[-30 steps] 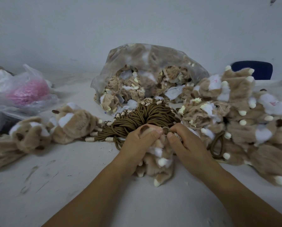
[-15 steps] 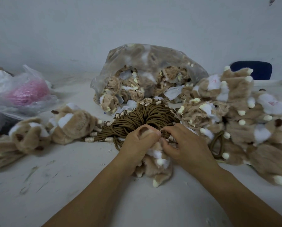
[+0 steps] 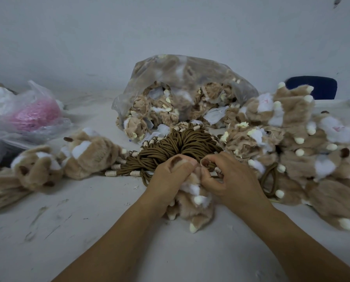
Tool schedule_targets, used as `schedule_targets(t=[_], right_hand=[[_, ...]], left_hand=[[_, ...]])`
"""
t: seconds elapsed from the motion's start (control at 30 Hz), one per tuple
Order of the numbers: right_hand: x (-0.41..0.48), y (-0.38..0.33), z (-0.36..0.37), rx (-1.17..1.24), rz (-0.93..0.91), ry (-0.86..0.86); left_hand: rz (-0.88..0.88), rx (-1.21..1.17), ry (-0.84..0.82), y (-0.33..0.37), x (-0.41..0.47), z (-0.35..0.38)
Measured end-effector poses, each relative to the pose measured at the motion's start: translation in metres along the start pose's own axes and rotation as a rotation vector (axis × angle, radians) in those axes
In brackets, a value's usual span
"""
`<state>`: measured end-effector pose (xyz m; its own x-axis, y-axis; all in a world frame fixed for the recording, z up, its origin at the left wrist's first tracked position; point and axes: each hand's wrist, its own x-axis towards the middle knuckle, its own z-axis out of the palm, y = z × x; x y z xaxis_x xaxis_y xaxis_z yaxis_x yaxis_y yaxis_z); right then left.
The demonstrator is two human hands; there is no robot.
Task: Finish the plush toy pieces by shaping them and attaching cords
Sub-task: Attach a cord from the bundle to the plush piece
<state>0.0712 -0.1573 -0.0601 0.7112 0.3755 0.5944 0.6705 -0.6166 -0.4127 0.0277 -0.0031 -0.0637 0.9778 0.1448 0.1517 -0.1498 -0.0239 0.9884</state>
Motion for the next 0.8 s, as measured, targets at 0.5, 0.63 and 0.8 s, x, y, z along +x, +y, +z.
schedule_targets(t=[0.5, 0.63, 0.8], right_hand=[[0.002, 0.0, -0.004, 0.033, -0.008, 0.001], [0.002, 0.003, -0.002, 0.044, -0.044, -0.038], [-0.001, 0.007, 0.002, 0.11, -0.039, -0.095]], left_hand=[[0.029, 0.011, -0.056, 0.001, -0.003, -0.002], [0.06, 0.001, -0.09, 0.001, -0.002, -0.002], [0.045, 0.011, -0.087, -0.001, -0.001, -0.002]])
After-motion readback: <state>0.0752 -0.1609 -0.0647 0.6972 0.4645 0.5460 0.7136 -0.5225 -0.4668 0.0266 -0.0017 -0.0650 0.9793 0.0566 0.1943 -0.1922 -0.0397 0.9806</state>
